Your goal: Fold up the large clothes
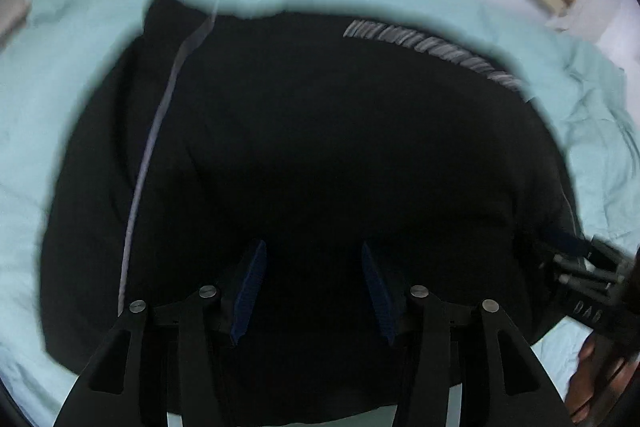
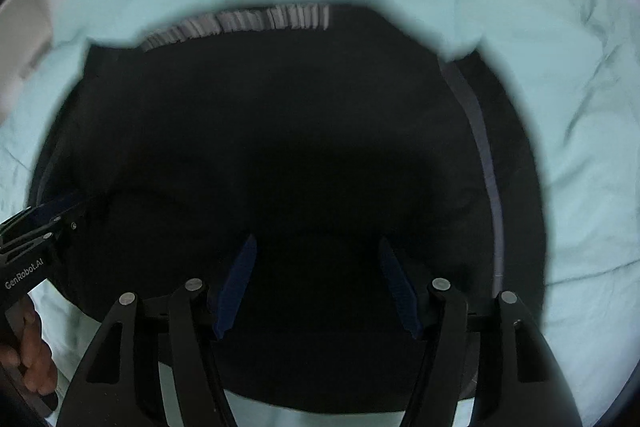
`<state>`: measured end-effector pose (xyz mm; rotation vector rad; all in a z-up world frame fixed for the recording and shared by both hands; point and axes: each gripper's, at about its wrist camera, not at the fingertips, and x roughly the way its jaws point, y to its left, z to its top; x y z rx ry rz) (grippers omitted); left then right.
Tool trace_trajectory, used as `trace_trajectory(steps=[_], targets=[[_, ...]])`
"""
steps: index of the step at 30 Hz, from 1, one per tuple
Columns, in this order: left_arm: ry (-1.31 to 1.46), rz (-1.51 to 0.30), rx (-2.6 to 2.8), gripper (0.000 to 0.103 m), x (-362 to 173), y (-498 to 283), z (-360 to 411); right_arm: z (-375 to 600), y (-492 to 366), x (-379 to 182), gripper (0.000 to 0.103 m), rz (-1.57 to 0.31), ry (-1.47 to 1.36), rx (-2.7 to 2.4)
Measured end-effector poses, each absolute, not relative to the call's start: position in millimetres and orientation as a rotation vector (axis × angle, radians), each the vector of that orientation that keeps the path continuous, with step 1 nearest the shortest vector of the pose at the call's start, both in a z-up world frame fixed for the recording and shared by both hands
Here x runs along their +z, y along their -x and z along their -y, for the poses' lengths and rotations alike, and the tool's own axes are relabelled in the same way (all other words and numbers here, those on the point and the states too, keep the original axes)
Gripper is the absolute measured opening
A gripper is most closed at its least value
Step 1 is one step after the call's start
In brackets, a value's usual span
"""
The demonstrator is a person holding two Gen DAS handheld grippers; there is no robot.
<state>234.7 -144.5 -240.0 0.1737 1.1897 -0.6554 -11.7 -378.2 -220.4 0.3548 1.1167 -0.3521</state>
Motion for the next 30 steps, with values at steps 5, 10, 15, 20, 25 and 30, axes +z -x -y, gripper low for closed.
trace_trajectory(steps=[5,10,15,20,25,30], targets=[[-0.217,-1.196,-0.649,0.052,-249.9,-240.4,153.4,380.9,8.9,-238.7,0.068,-1.126,-0.357,-0.355],[-0.163,-1.175,-0.705,0.051,-211.9,-245.6,144.2,398.0,16.2,-201.7,0.068,-1.121,-0.443,-0.293],[-0.123,-1.072,-0.694,0.051,-166.5,-271.3,150.3,421.4,-4.8,-147.9,0.068,-0.975,-0.427,-0.303],[-0.16,-1.197,-0.63,0.051,-199.0,-313.1,179.0,446.1,-57.3,-184.0,0.068,-1.054,-0.447,-0.305],[-0.07,-1.332,-0.619,0.052,-250.7,-334.5,176.1,465.0,-78.2,-226.5,0.071,-1.126,-0.485,-0.3],[-0.118,-1.299,-0.618,0.053,-248.5,-329.9,181.5,465.5,-78.2,-236.4,0.073,-1.137,-0.458,-0.299]])
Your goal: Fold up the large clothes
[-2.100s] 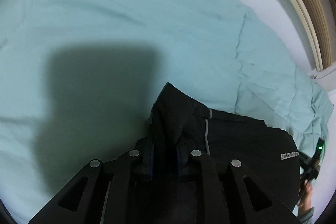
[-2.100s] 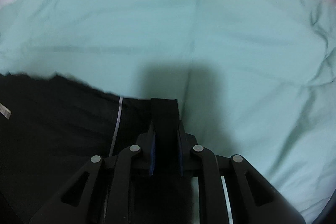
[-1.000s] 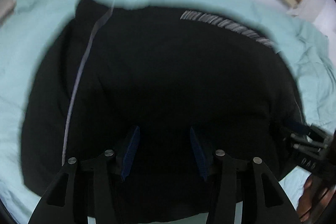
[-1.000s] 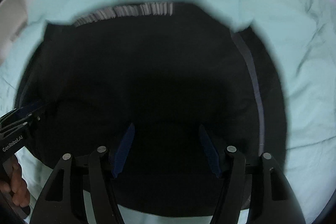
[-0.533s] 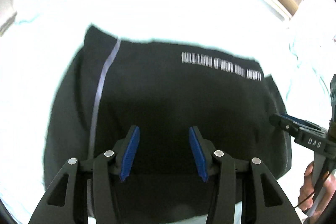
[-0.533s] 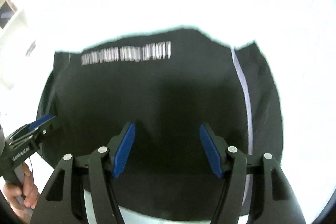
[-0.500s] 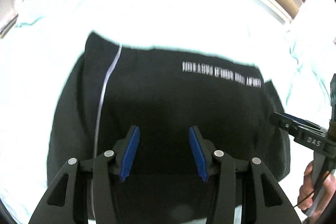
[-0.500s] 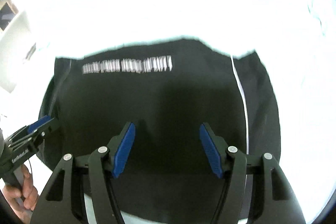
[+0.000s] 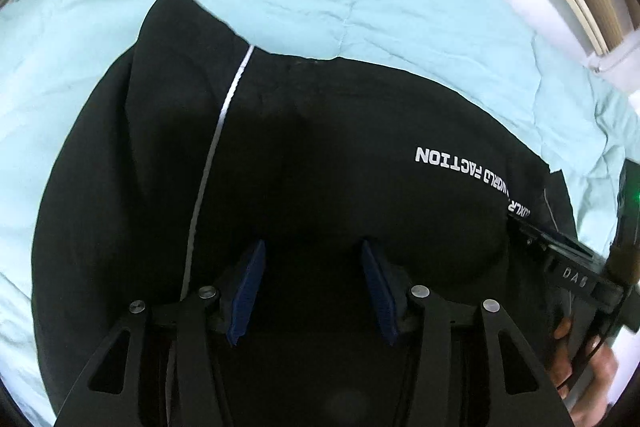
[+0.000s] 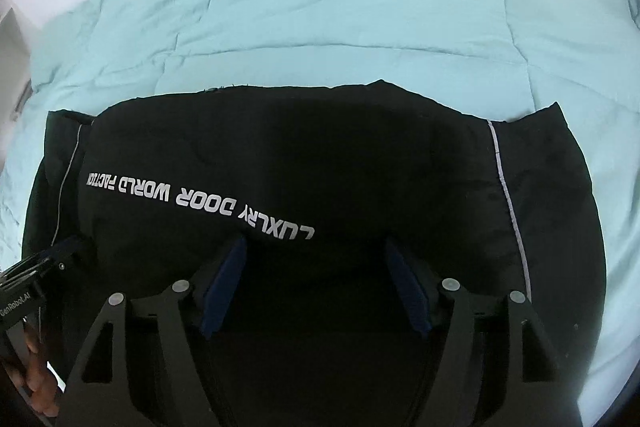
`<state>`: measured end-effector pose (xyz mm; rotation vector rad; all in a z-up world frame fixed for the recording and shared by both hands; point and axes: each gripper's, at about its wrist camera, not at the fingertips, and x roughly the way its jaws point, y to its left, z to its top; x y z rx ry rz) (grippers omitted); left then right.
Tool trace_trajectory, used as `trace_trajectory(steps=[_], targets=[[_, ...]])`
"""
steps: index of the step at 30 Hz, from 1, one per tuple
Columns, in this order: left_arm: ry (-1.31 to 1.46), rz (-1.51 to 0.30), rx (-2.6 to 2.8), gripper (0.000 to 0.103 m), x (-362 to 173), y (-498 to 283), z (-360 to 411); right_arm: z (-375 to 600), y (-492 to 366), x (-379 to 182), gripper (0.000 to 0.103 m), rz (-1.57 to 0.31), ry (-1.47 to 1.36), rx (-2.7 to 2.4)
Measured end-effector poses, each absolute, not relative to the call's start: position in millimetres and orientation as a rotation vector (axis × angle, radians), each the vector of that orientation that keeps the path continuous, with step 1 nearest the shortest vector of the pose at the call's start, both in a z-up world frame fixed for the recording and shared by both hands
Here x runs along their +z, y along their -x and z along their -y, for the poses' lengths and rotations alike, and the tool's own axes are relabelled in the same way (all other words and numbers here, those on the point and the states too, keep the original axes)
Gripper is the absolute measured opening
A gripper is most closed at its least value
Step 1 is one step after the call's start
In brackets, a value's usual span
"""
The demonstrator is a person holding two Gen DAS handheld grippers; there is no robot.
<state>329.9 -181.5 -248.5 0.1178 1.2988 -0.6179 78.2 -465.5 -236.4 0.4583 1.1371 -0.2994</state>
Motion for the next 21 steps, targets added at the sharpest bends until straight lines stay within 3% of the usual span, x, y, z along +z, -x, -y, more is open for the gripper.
trace_trajectory(steps=[14,21], targets=[[-0.082,-1.132,-0.617,0.053,-175.5,-310.1,106.3,491.2,32.0,-185.2,0.074,-1.02,-0.566,-0.282],[-0.041,-1.123,-0.522,0.053,-172.5,-319.9,64.9,517.1,76.8,-170.3,0.08,-0.997,-0.577,-0.356]])
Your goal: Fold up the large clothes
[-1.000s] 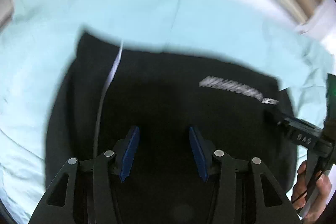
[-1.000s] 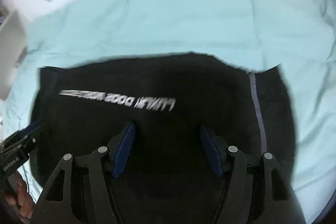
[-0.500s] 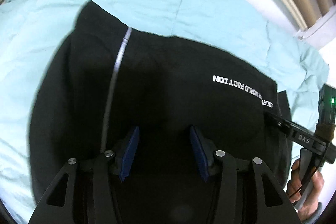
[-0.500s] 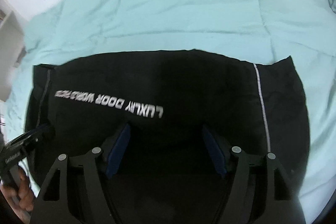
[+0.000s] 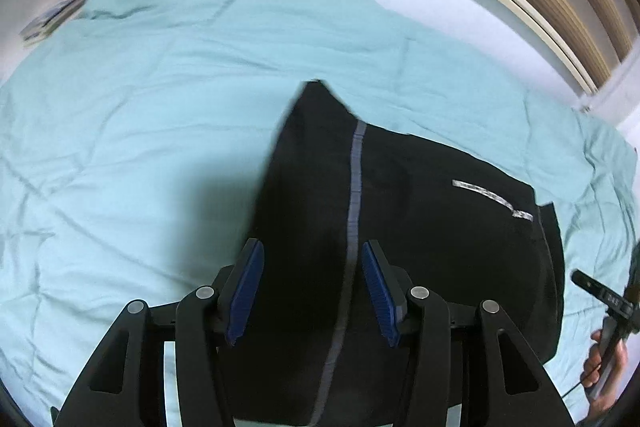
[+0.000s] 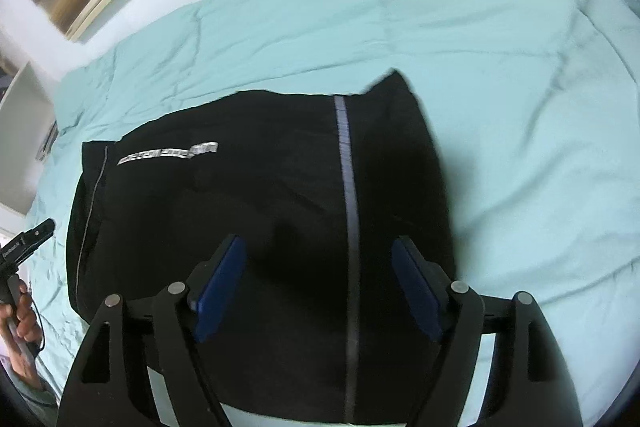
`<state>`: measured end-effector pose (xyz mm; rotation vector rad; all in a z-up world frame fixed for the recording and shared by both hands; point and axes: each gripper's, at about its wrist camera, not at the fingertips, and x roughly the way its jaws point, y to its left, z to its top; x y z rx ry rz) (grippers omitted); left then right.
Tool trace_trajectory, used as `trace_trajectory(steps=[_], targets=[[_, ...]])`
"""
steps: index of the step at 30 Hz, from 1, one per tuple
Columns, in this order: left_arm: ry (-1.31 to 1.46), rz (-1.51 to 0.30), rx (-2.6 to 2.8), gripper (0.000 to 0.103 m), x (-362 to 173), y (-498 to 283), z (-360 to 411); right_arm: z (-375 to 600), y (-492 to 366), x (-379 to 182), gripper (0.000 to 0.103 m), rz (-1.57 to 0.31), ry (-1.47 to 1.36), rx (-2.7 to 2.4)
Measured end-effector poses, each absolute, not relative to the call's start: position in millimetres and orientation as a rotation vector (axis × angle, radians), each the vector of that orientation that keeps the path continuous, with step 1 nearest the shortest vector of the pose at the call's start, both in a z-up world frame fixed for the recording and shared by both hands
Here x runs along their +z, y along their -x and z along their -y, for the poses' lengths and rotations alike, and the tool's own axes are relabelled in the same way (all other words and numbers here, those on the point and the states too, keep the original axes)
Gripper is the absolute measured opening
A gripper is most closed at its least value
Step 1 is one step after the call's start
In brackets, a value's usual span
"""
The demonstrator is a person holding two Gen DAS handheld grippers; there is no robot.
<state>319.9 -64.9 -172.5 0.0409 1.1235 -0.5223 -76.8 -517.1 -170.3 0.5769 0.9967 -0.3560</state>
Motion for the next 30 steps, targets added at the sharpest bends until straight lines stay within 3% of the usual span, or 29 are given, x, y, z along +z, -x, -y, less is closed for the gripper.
trace_trajectory(steps=[16,24,30], targets=[[0.117,-1.263,-0.574,0.053,-209.0,-349.0,13.5,559.5,101.5,-207.8,0.081,-1.04,-0.67,-0.432],[0.195,-1.328,-0.669,0.061,-241.6,-361.5,30.1,567.0,78.6,-236.2,0.081,-1.065,-0.687,-0.361],[0.221,-1.402,-0.715,0.07,-270.6,-369.9,43.8,576.0,67.7,-253.7,0.089,-1.059,-0.74,-0.271]])
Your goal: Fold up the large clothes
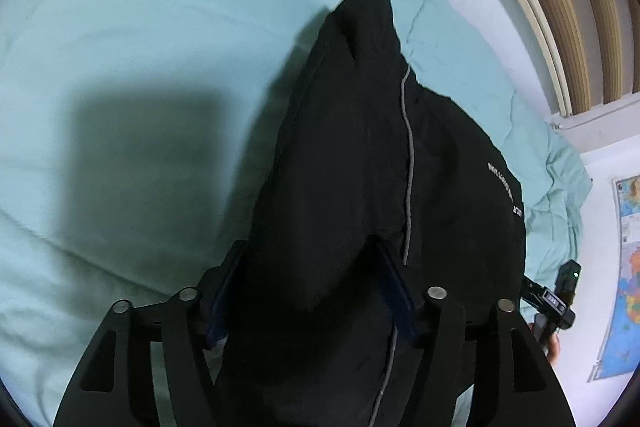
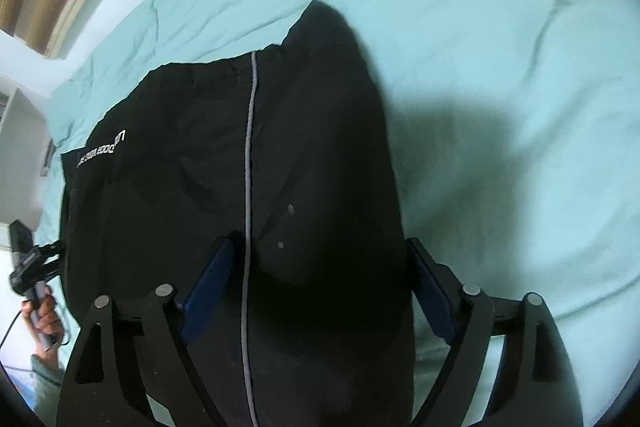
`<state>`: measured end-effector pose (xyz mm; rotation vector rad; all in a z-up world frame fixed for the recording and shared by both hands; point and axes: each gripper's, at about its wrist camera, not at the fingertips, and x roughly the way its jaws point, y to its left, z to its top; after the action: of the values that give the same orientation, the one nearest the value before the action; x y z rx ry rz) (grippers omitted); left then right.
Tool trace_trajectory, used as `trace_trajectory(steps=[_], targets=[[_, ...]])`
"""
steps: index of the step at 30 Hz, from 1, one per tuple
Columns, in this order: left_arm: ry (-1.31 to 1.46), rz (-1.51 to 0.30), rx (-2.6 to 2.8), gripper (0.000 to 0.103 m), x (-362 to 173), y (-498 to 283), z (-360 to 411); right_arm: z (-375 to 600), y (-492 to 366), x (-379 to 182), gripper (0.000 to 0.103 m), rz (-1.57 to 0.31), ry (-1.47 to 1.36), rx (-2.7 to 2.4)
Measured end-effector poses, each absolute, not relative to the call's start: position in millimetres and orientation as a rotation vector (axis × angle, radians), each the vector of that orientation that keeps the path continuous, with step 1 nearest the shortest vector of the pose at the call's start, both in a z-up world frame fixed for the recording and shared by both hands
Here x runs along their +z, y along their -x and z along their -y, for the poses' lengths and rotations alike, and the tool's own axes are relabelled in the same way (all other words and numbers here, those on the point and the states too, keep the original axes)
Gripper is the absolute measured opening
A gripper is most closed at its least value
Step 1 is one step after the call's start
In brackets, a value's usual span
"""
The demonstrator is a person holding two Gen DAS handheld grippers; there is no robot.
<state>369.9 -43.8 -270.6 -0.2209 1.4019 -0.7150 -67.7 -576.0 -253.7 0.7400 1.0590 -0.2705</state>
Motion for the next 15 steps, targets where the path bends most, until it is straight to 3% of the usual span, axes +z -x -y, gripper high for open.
trace_trajectory(steps=[2,8,11,12,13,15], targets=[[0.244,-1.424,-0.74,0.075,-279.0,-371.6,49.0,578.7,62.6,-261.5,0.093,-1.063,-0.768,-0.219],[0.288,-1.449,-0.78,0.077,-294.5,-375.8,62.1,582.0,42.8,-291.2,0.102,-1.082,-0.867,-0.086],[0.346,-1.472,-0.783,0.076,-302.5,-379.0,62.7,581.6,35.8,-301.7,0.101,-1.069,-0.926,-0.054],[0.348,-1.465,-0.783,0.073,-301.9,-377.8,63.1,580.2,35.9,-301.5,0.098,-1.061,-0.927,-0.051],[0.342,-1.449,-0.8,0.055,-298.9,-374.7,64.9,578.6,39.1,-298.1,0.092,-1.049,-0.914,-0.049],[0.307,-1.4,-0.81,0.041,-288.2,-365.8,67.4,573.3,48.3,-285.8,0.076,-1.016,-0.874,-0.043]])
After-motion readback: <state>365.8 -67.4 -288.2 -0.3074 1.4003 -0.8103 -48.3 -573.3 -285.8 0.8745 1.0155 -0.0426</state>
